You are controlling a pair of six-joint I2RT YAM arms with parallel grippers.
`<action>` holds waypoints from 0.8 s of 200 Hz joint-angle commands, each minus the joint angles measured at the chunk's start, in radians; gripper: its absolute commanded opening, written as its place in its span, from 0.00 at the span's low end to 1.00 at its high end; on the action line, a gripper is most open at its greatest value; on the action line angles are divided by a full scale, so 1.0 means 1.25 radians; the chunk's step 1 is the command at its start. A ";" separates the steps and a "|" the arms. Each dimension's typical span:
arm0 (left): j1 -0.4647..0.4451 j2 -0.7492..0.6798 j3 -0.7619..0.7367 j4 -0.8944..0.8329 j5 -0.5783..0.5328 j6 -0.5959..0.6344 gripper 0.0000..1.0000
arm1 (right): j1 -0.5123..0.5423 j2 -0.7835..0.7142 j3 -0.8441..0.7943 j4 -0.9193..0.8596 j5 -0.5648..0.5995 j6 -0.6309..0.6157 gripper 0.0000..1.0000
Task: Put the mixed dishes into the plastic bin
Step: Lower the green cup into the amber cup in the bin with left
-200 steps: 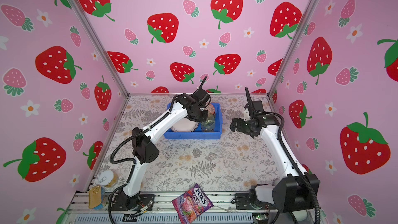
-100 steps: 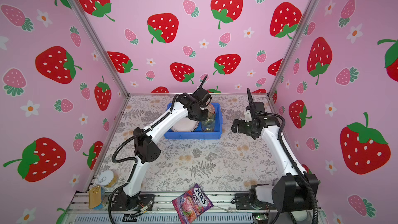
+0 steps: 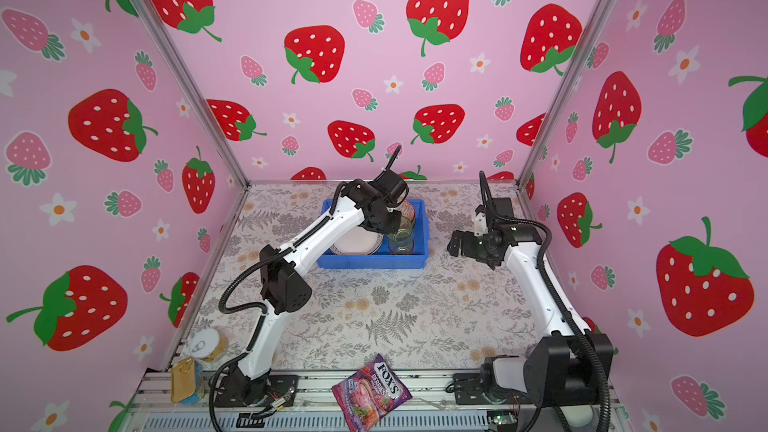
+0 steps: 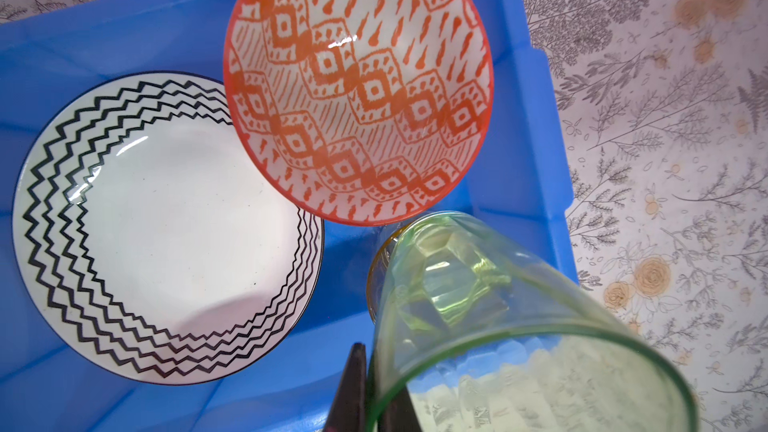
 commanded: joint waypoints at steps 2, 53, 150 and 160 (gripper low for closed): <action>-0.002 0.023 0.042 -0.032 -0.023 0.007 0.00 | -0.009 0.009 -0.004 0.007 -0.015 -0.024 0.99; -0.003 0.041 0.057 -0.046 -0.019 0.012 0.00 | -0.013 0.011 -0.013 0.014 -0.020 -0.026 0.99; -0.007 0.063 0.048 -0.044 0.020 0.015 0.16 | -0.018 0.012 -0.013 0.014 -0.026 -0.023 0.99; -0.008 0.063 0.045 -0.039 0.025 0.015 0.21 | -0.019 0.013 -0.013 0.015 -0.028 -0.022 0.99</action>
